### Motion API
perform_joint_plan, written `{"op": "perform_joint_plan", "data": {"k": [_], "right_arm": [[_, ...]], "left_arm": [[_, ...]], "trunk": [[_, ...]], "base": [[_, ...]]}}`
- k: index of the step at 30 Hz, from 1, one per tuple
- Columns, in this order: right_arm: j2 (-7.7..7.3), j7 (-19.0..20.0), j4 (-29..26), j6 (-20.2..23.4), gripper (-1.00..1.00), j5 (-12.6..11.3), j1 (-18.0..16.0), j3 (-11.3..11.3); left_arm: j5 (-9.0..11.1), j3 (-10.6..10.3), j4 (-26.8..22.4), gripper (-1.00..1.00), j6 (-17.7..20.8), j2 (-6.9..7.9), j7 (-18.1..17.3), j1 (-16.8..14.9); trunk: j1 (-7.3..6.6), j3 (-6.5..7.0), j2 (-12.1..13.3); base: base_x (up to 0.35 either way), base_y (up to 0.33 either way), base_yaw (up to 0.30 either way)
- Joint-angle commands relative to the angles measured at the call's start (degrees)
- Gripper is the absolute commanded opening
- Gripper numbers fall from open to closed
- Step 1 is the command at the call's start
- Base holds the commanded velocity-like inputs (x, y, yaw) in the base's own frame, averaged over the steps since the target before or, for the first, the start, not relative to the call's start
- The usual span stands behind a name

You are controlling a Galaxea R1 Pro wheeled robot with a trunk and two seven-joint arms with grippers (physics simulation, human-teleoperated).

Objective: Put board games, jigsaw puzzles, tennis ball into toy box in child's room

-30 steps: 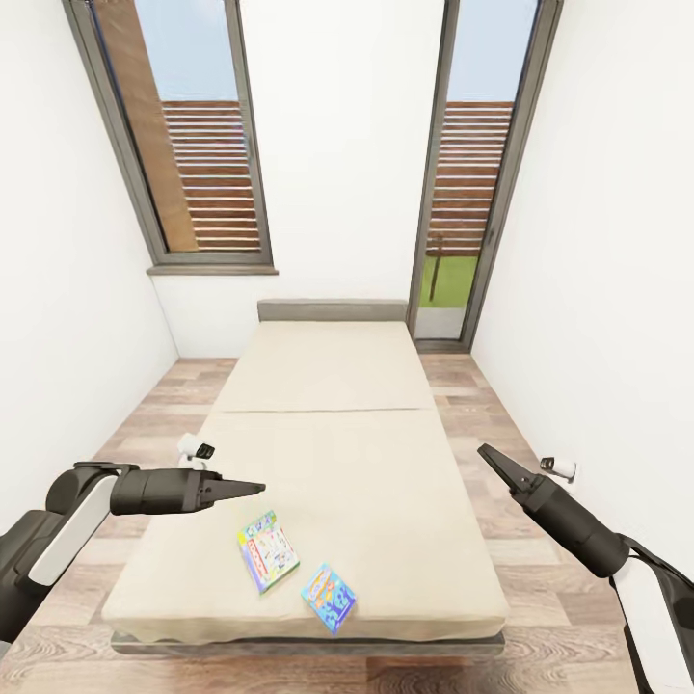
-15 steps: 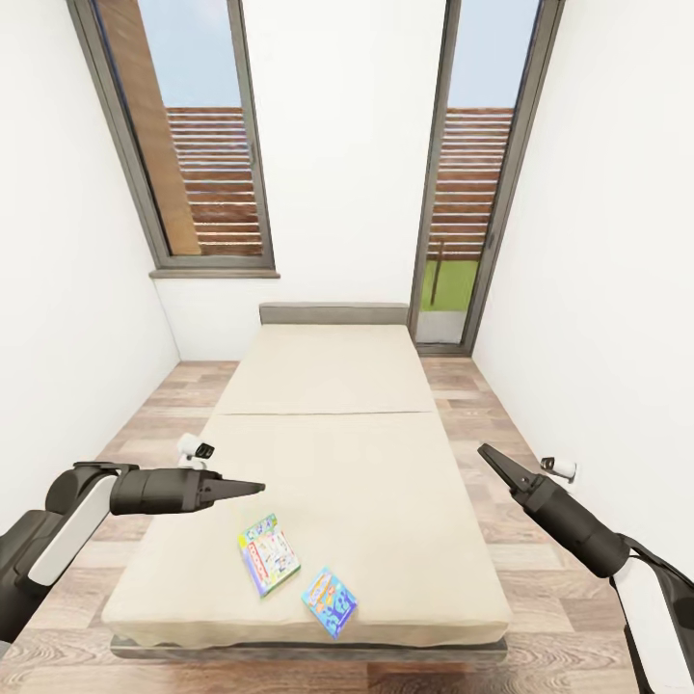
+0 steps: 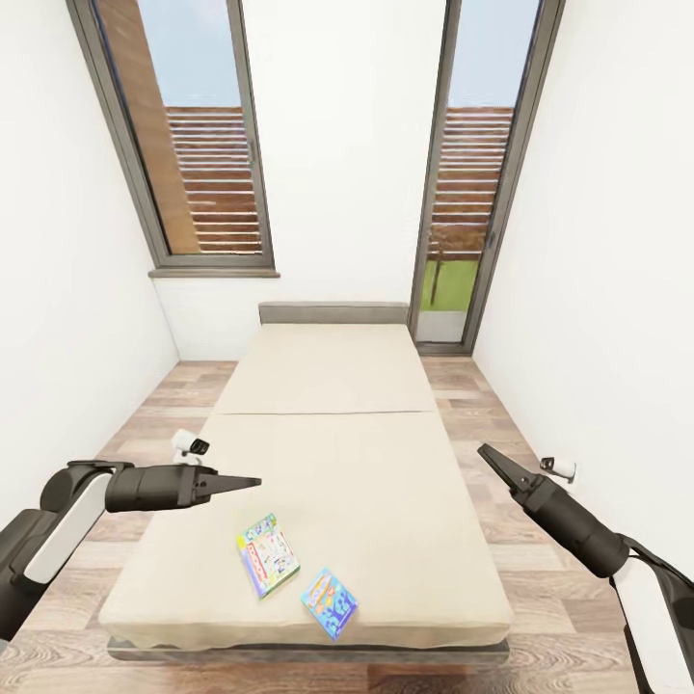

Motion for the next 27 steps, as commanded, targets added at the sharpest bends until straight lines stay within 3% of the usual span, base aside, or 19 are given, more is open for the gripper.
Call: {"op": "perform_joint_plan", "data": {"k": [1, 27], "right_arm": [[0.00, 0.1, 0.0, 0.4, 1.00, -0.2, 0.0, -0.1], [0.00, 0.2, 0.0, 0.4, 1.00, -0.2, 0.0, -0.2]], "left_arm": [[0.3, -0.1, 0.0, 1.00, 0.3, 0.05, -0.1, -0.1], [1.0, 0.1, 0.1, 1.00, 0.3, 0.06, -0.1, -0.1]], "trunk": [[0.25, -0.28, -0.5], [5.96, -4.95, -10.9]], "base": [[0.000, 0.000, 0.000], [-0.015, 0.000, 0.000]]}}
